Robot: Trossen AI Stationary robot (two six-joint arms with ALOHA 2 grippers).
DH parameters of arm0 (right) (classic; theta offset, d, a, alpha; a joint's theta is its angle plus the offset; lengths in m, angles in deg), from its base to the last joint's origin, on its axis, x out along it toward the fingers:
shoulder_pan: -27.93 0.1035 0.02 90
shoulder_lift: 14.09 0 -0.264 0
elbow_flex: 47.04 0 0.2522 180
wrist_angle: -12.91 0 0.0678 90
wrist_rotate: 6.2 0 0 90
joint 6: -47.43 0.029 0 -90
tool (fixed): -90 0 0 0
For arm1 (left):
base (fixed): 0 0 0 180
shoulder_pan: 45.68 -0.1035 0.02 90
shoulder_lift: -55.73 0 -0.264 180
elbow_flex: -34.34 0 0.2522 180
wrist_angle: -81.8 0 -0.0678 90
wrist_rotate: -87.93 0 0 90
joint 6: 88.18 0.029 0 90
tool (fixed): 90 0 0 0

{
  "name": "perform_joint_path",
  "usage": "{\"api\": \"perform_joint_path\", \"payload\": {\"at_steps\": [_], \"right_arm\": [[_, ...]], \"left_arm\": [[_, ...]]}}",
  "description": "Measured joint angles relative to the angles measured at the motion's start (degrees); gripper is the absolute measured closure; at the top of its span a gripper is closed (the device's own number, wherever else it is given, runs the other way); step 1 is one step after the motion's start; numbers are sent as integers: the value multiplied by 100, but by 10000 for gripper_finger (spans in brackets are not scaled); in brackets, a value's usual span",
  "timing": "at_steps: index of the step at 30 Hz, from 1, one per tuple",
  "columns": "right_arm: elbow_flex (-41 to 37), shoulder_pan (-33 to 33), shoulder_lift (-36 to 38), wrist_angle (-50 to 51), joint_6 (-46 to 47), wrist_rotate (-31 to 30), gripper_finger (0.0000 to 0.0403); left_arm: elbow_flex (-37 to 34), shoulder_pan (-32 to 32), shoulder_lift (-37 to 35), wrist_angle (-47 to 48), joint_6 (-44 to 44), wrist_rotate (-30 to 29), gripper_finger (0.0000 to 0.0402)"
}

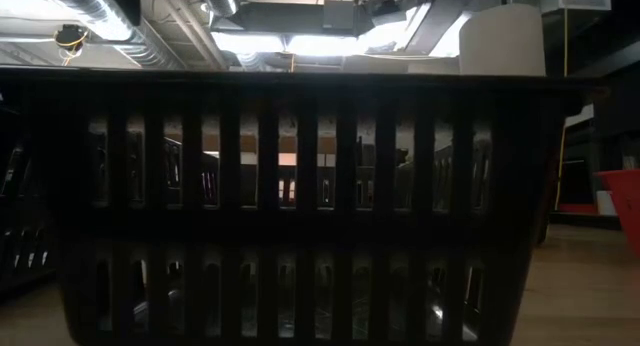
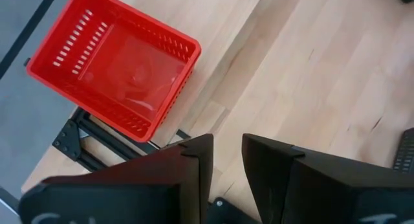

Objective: Stack baskets on shelf by color
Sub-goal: Stack the red bin on top of the stacked red bins on the shelf

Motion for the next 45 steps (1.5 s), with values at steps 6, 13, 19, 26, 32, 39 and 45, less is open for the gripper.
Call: {"api": "perform_joint_path", "payload": {"at_steps": [6,13,19,26,32,39,45], "right_arm": [[12,-8,-341,-60,197,261,297],[193,-55,-298,251,301,974,390],[1424,-172,-282,2014,-314,880,401],[3313,-611,-279,3795,-1615,-1290,402],[4128,-1277,-277,3448,-3449,-4205,403],[4183,-2687,-287,1328,-5741,-4799,403],[4183,-3923,-310,-29,-6839,-3416,403]], "left_arm": [[0,0,0,-97,6,1,327],[0,0,0,-95,7,-2,327],[0,0,-57,-84,433,54,327],[0,0,-135,-71,434,80,327],[-34,0,-168,-73,349,88,327],[-1076,184,-629,-285,117,709,327],[-2532,604,-1434,-1131,-915,710,328]]}}
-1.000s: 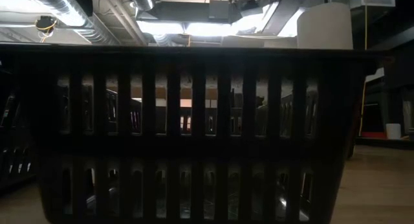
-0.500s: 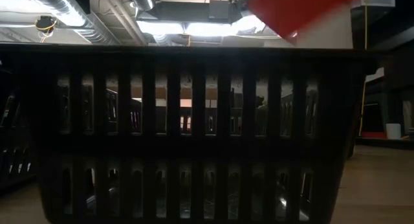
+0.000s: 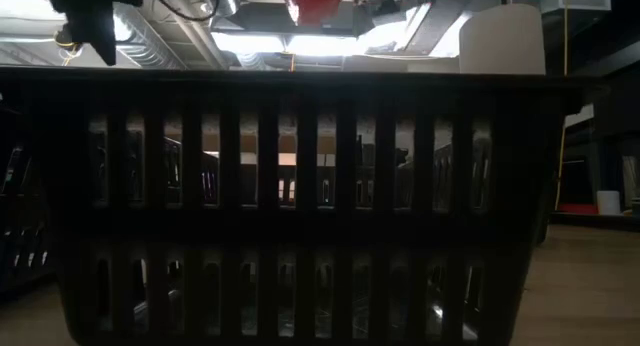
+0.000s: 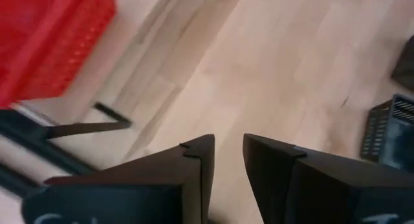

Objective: Stack baskets on shelf by color
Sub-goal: Stack the red bin on top of the stacked red bins on the shelf

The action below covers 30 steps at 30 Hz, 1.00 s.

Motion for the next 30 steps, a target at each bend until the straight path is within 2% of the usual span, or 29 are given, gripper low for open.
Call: {"api": "perform_joint_path", "payload": {"at_steps": [6,10,13,17,21,25,27,30], "right_arm": [[0,-888,0,-398,-279,328,403],[7,-1193,-189,-276,113,1207,403],[4,-1075,-614,-229,251,1796,403],[-2,-728,-1162,-304,-230,2059,403],[17,-661,-1726,-357,-49,2600,403],[809,-702,-2552,-44,105,2833,403],[1563,-667,-3046,360,131,2780,403],[2809,-618,-3804,1487,376,2593,403]], "left_arm": [[-542,677,-673,-443,-686,1,338],[-815,1102,-962,-702,-1049,124,342],[-981,1381,-1042,-969,-1274,276,343],[-1062,1697,-1001,-1286,-1343,279,344],[-1072,1895,-917,-1439,-1334,253,344],[-1072,2000,-818,-1706,-1332,231,344],[-1072,2041,-753,-1869,-1332,231,344],[-1072,2110,-697,-1904,-1329,230,344]]}}
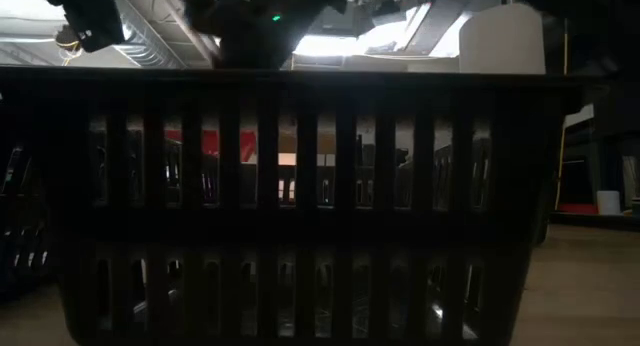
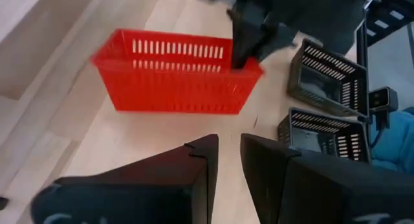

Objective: Stack baskets on shelf by color
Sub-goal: Stack the red bin on top of the stacked red bins on the shelf

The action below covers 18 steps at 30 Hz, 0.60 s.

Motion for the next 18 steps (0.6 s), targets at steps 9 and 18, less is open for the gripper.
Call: {"api": "perform_joint_path", "payload": {"at_steps": [9,18], "right_arm": [[1053,-14,-934,657,207,-223,403],[1073,69,-968,134,-13,-217,354]], "left_arm": [[0,64,24,106,4,-38,344],[0,61,24,111,7,-63,344]]}}
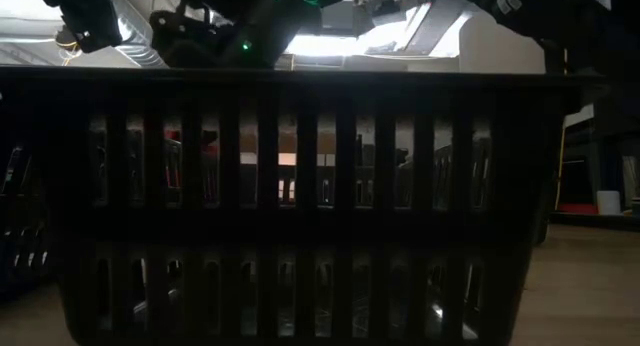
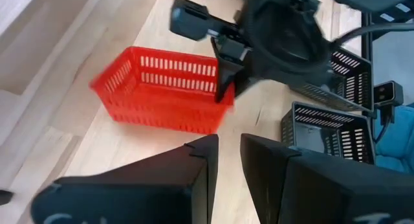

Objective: Stack baskets on shelf by color
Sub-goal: Stack the red bin on top of the stacked red bins on the shelf

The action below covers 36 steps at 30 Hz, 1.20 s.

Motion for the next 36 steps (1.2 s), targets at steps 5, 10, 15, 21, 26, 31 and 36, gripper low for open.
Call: {"api": "perform_joint_path", "payload": {"at_steps": [5,10,15,21,26,31,36], "right_arm": [[0,5,0,-111,20,11,293],[-1,54,27,-186,20,-2,247],[144,117,341,69,21,-4,230],[120,118,657,1724,376,-4,229],[127,128,755,3020,544,-2,228],[118,152,738,3904,673,-4,228],[118,265,855,4573,640,-3,228]], "left_arm": [[0,0,-2,0,0,-123,344],[0,0,0,0,-2,-123,344],[0,0,-2,-4,-7,-130,344],[0,0,7,-31,-9,-136,344],[1,-1,15,-29,-7,-164,344],[0,-2,15,-26,-7,-239,344],[0,-2,15,-22,-15,-240,344]]}}
